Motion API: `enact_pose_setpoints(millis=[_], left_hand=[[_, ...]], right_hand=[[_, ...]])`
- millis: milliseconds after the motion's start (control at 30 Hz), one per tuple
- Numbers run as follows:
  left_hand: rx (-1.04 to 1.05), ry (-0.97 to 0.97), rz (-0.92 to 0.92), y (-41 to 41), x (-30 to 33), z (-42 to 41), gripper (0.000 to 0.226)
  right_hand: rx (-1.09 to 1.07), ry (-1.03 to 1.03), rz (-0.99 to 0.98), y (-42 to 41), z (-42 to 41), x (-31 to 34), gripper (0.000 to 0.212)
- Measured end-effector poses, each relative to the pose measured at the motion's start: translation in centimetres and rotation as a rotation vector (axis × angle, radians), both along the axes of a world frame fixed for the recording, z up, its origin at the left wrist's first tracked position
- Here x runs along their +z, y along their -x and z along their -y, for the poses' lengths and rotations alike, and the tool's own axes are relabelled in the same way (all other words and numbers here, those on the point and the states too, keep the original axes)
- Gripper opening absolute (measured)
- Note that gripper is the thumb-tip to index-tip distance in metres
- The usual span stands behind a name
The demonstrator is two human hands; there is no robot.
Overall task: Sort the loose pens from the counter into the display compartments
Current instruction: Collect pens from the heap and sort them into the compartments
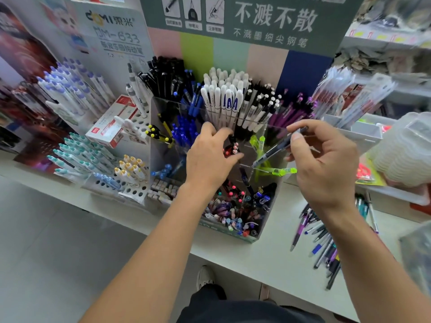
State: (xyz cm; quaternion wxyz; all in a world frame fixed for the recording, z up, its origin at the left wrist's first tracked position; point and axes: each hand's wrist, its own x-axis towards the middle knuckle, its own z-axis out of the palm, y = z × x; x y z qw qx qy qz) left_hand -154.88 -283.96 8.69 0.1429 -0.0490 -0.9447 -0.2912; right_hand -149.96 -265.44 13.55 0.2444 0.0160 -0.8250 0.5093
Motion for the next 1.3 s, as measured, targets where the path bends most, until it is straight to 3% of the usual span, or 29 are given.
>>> enact_pose_setpoints(millis=[100,200,300,400,500,600,667,800,900,1000,1100,1200,1300], left_hand=[[0.120,-0.065,-0.052,1.4,0.4,0.5,0.026],[0.211,-0.107,-0.071,2.2,0.5,3.2,0.029],[0.138,-0.100,-0.097,1.7,0.3,4.4,0.032],[0.100,-0.094,-0.138,0.9,-0.3,4.4,0.029],[0.088,-0.106,-0.161,0.5,-0.9,4.5,0.031],[0.099,-0.183,-0.177,-0.3,-1.2,4.6,0.036],[0.132,-0.255,-0.205,-1.2,-1.3,4.5,0.034],[0.155,-0.464,-0.214,-3.9,-0.9,2.4,0.017],[0.004,-0.569,-0.141,-6.5,-0.6,-2.3,0.008],[-0.335,-0.510,0.054,-8.4,-1.8,-9.0,0.010],[-0.597,-0.182,0.351,-8.7,-5.7,-17.0,0.018],[-0.433,0.133,0.519,-7.5,-11.1,-22.4,0.050],[-0.166,0.196,0.702,-4.7,-15.6,-24.4,0.084]], right_hand=[[-0.005,-0.029,-0.009,-0.1,-0.5,0.0,0.015],[0.003,-0.074,0.009,-0.1,-0.6,-0.1,0.015],[0.044,-0.097,-0.017,0.3,0.6,0.4,0.018],[0.123,-0.324,-0.040,1.8,2.6,1.6,0.023],[0.285,-0.626,0.209,4.8,4.6,2.2,0.029],[0.338,-0.791,0.388,7.1,6.1,1.2,0.036],[0.276,-0.751,0.339,7.3,6.3,0.2,0.026],[0.133,-0.423,0.062,3.3,3.3,1.6,0.009],[-0.095,-0.157,-0.046,-0.9,-3.0,3.2,0.007],[-0.289,-0.033,0.310,-2.8,-11.0,-1.9,0.016],[-0.409,-0.007,0.796,-5.2,-18.2,-11.1,0.017],[-0.447,0.003,0.985,-8.3,-21.6,-18.0,0.019],[-0.440,0.026,0.977,-10.3,-20.7,-18.4,0.021]])
